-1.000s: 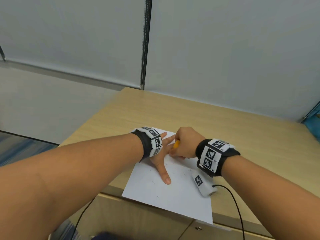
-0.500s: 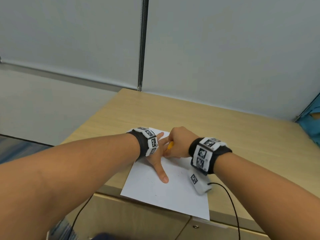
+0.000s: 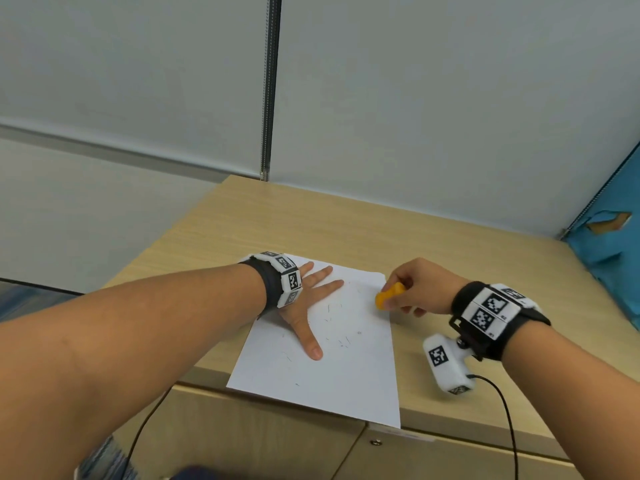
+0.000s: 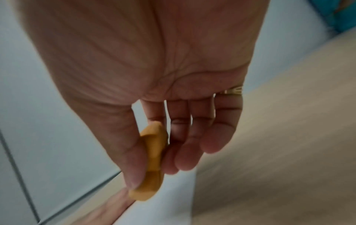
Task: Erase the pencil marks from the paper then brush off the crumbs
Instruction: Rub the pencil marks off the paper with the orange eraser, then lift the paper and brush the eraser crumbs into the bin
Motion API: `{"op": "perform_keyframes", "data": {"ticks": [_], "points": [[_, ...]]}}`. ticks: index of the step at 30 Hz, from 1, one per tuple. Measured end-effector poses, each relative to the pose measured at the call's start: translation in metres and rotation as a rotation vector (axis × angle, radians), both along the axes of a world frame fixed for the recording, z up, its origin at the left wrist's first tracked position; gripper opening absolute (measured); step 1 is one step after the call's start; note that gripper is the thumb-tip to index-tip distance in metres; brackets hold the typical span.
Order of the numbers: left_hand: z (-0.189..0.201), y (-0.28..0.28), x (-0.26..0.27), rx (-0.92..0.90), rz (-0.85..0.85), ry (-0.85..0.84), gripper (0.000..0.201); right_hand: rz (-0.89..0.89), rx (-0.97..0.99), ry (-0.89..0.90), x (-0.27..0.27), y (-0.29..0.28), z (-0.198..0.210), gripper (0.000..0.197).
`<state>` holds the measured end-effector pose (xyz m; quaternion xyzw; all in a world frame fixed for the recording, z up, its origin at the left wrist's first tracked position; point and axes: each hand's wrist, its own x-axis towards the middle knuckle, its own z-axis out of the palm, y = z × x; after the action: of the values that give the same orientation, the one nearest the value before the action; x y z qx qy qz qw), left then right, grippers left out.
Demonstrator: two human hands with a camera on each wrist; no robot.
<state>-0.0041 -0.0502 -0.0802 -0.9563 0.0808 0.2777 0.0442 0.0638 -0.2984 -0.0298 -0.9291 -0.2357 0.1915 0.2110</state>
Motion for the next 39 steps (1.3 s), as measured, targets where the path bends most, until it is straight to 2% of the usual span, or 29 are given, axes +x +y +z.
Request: {"op": "perform_keyframes", "data": {"ticks": [7,15,17,22,25,28,31,33,36,39], "points": [[0.004,-0.002,-0.006,0.031,-0.023,-0.004,0.144,-0.174,0.041,0.071,-0.008,-0.058,-0.016,0.021],[0.032,-0.013,-0.018,0.128,-0.179,0.075,0.119,-0.128,-0.115,-0.003,-0.024,-0.081,-0.015,0.028],[0.039,-0.014,-0.025,0.129,-0.229,0.106,0.114,-0.089,-0.193,-0.050,-0.024,-0.075,-0.008,0.030],[0.043,-0.014,-0.045,0.104,-0.299,0.170,0.108,-0.010,-0.210,-0.150,-0.030,-0.027,0.002,0.040],[0.046,-0.008,-0.053,0.079,-0.309,0.195,0.110,0.064,-0.342,-0.155,-0.038,0.011,-0.005,0.055],[0.051,-0.004,-0.058,0.069,-0.319,0.198,0.107,0.079,-0.464,-0.151,-0.041,0.047,-0.009,0.057],[0.055,0.004,-0.069,0.086,-0.313,0.132,0.095,0.095,-0.517,-0.153,-0.037,0.070,-0.013,0.038],[0.057,0.008,-0.082,0.040,-0.302,0.019,0.083,0.090,-0.518,-0.130,-0.036,0.074,-0.013,0.035],[0.061,0.012,-0.111,-0.227,-0.214,-0.288,0.066,0.051,-0.487,-0.054,-0.036,0.073,-0.009,0.039],[0.060,0.019,-0.144,-0.511,-0.069,-0.471,0.037,0.012,-0.418,-0.037,-0.036,0.064,-0.008,0.042]]}}
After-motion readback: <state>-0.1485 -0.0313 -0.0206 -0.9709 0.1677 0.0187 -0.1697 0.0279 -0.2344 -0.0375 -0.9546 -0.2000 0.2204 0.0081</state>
